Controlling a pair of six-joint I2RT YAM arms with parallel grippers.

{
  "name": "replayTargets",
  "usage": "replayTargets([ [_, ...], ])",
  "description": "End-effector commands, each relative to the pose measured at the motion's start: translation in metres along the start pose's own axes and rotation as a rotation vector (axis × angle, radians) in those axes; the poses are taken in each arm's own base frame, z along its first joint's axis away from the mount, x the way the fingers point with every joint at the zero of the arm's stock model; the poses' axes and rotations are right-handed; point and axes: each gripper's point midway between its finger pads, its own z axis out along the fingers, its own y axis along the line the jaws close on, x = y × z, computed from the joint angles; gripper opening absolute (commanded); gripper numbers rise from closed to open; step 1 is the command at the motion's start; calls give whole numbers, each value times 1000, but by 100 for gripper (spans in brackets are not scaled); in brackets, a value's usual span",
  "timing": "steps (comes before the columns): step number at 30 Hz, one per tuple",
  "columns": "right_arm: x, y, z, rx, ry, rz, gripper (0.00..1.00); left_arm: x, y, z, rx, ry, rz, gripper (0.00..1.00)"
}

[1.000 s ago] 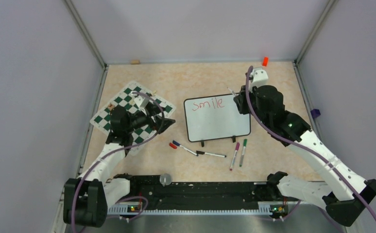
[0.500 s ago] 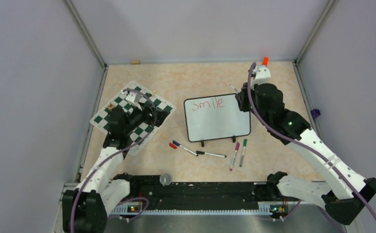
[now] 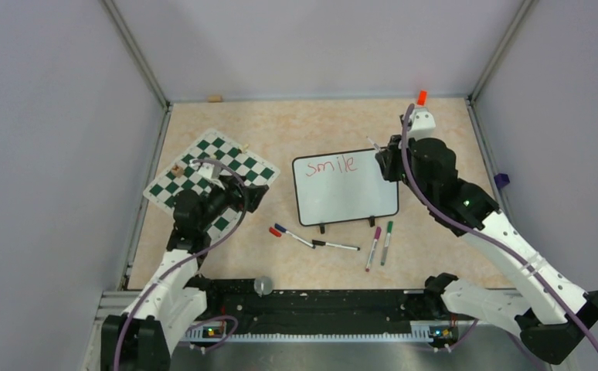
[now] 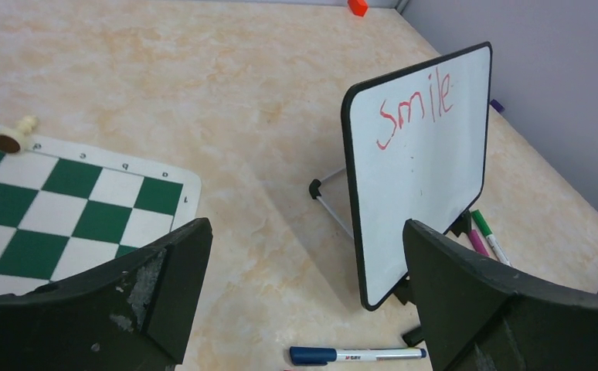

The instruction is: Write a sentence on the whiteboard

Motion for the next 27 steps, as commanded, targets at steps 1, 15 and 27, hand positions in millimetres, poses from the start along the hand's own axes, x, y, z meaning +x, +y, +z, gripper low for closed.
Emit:
replayTargets([
  [1,-1,0,-10,-36,-24,-5,0,-4,15,11,-58,-60,-116,99],
  [15,25,-6,-23,-66,-8,9,0,41,5,47,166,189,-236,99],
  [27,30,1,-28,-115,0,13,0,66,-34,57,474,321,-213,99],
])
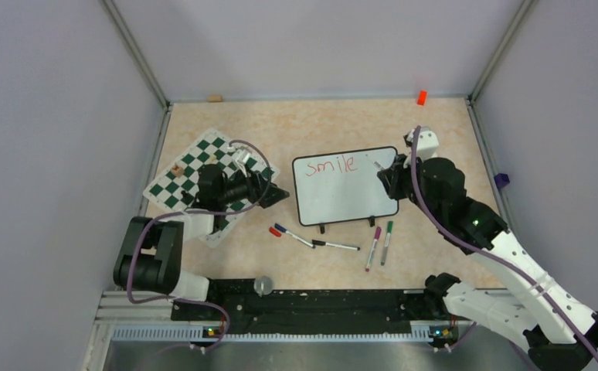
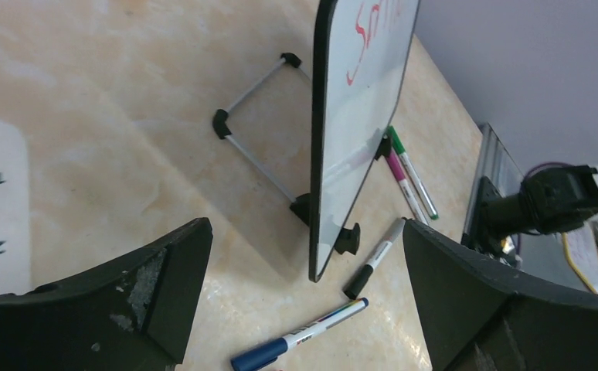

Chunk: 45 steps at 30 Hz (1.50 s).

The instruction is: Write a sentence on the whiteboard

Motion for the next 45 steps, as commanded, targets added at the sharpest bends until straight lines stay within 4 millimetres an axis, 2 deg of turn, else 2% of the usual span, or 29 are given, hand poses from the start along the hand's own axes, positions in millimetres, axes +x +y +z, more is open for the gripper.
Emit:
replayTargets([
  [1,-10,7,-6,-49,-43,23,0,-1,-26,15,217,85,81,99],
  [8,-7,13,1,-73,-17,14,0,11,-6,32,154,163,13,99],
  [13,-6,16,4,-82,-13,12,0,7,-17,38,262,119,-24,98],
  [18,-9,19,0,-109,-35,20,0,7,-22,48,414,161,-118,94],
  [19,-8,19,-1,-112,-34,21,0,5,-26,48,439,162,-171,95],
  [21,-8,20,-1,-117,-33,19,0,0,-31,47,495,136,-169,95],
  [24,-5,20,1,-114,-24,12,0,3,-25,53,499,157,-215,95],
  [29,3,20,6,-115,0,16,0,6,-28,51,491,158,-184,95],
  [36,11,15,2,-103,3,22,0,11,-44,53,521,173,-41,99],
  [39,15,13,0,-97,11,21,0,18,-35,60,454,196,9,99],
  [42,19,11,-2,-93,15,26,0,38,-18,64,300,300,38,99],
  [45,24,5,-4,-63,25,35,0,43,-18,69,219,355,119,97],
])
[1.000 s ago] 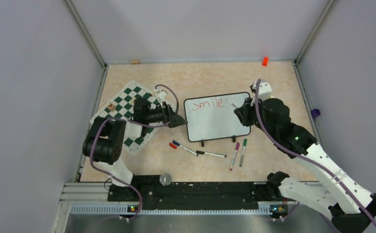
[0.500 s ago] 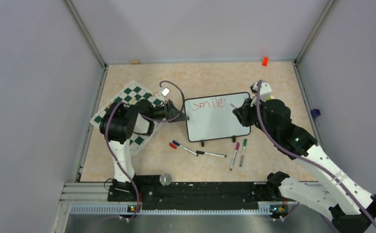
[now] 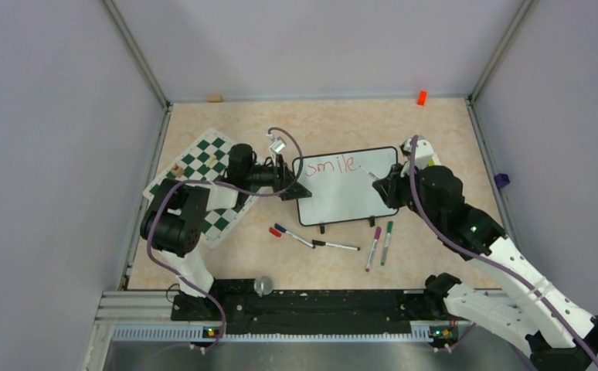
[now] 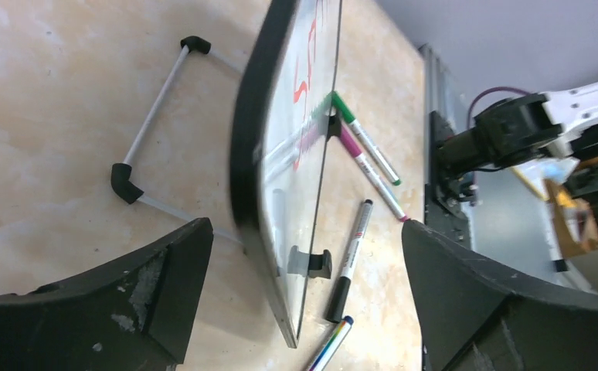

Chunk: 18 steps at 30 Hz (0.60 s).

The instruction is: Write a sentence on the whiteboard

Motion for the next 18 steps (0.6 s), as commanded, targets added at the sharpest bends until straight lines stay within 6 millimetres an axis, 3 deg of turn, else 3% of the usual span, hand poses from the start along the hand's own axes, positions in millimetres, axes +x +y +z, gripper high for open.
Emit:
replayTargets([
  [1,1,-10,-4,49,-11,27,0,17,11,1,-135,123,94,93],
  [3,6,-15,-4,73,6,28,0,16,11,4,-115,107,58,83],
  [9,7,-15,-7,72,10,35,0,17,11,6,-91,105,29,65],
  [18,8,-14,-9,65,13,39,0,14,2,7,-42,94,36,46],
])
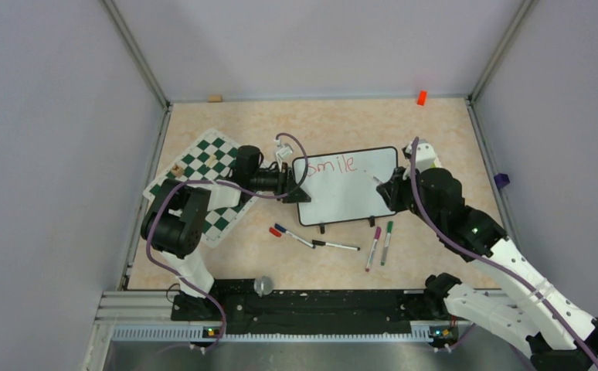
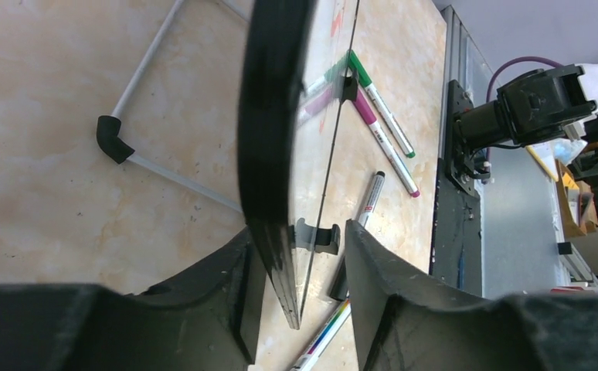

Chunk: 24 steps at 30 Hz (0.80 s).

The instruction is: Write a sentence on the whiteboard

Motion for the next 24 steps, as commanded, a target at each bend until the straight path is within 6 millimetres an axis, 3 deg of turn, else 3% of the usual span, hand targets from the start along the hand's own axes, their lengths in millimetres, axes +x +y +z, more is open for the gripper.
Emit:
replayTargets([
  [1,-5,-4,-3,12,-26,18,0,-11,-8,-1,49,-23,49,43],
  [5,-4,-4,-4,12,-23,16,0,-12,-11,-2,57,-26,60,32],
  [10,-2,-3,-2,12,-15,15,0,-12,-13,-3,66,-26,66,25],
  [12,0,-3,0,10,-6,12,0,-13,-13,-3,62,-27,64,13],
  [16,7,-1,6,7,29,7,0,-12,-10,-4,42,-19,61,0],
  [24,10,-9,19,75,66,4,0,-8,-2,-2,9,2,34,0],
])
